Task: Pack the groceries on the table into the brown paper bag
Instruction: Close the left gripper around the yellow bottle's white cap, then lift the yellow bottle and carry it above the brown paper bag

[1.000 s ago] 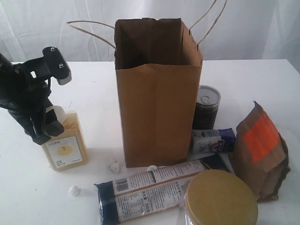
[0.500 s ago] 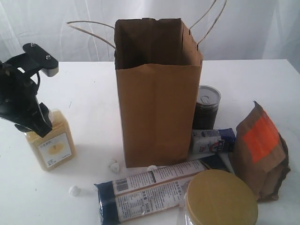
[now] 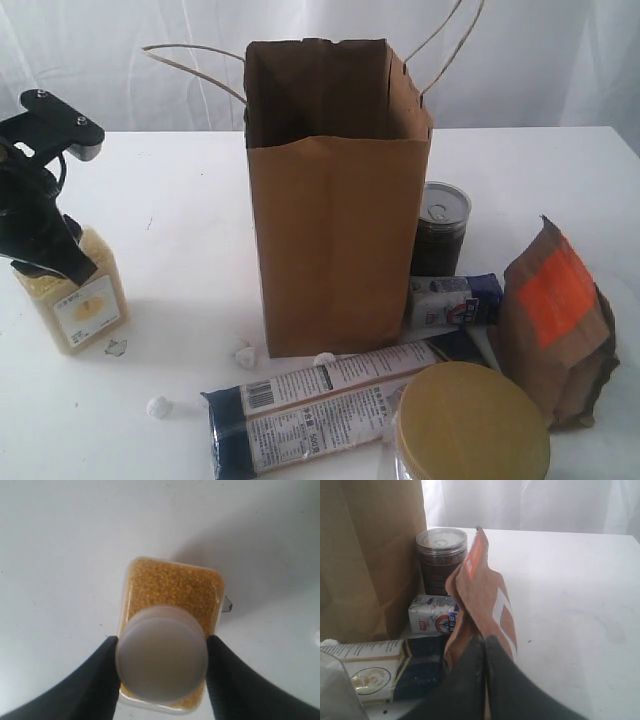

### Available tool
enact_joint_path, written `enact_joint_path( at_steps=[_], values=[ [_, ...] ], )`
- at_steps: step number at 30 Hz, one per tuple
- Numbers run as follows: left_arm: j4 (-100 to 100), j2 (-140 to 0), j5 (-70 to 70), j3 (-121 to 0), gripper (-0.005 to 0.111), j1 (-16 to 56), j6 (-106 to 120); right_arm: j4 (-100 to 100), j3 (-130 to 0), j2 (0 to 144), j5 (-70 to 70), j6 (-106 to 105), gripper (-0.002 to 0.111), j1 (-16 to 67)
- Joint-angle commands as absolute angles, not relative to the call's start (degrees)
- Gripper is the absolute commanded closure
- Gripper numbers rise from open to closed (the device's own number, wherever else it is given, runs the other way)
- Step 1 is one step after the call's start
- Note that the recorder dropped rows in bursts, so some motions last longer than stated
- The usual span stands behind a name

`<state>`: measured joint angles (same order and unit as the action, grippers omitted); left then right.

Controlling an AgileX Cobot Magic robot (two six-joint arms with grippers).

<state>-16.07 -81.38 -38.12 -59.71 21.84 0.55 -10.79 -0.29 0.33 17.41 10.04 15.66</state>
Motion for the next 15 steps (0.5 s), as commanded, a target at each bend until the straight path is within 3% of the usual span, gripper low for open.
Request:
enact_joint_path(
  at_steps=[1,12,15],
  values=[
    [-12.07,-81.82,-40.19,-58.81,0.075,18.79,0.0,-11.0,0.0,0.0,17.06,10.28,0.108,15.34],
    [1.51,-80.92,-40.61,-58.81,0.073,10.97,0.0,-11.0,0.0,0.0,17.06,10.28,0.108,15.34],
    [1.51,-80.54,-41.08,-58.81,0.063,10.25,0.0,-11.0,0.0,0.0,17.06,10.28,0.108,15.34]
  ],
)
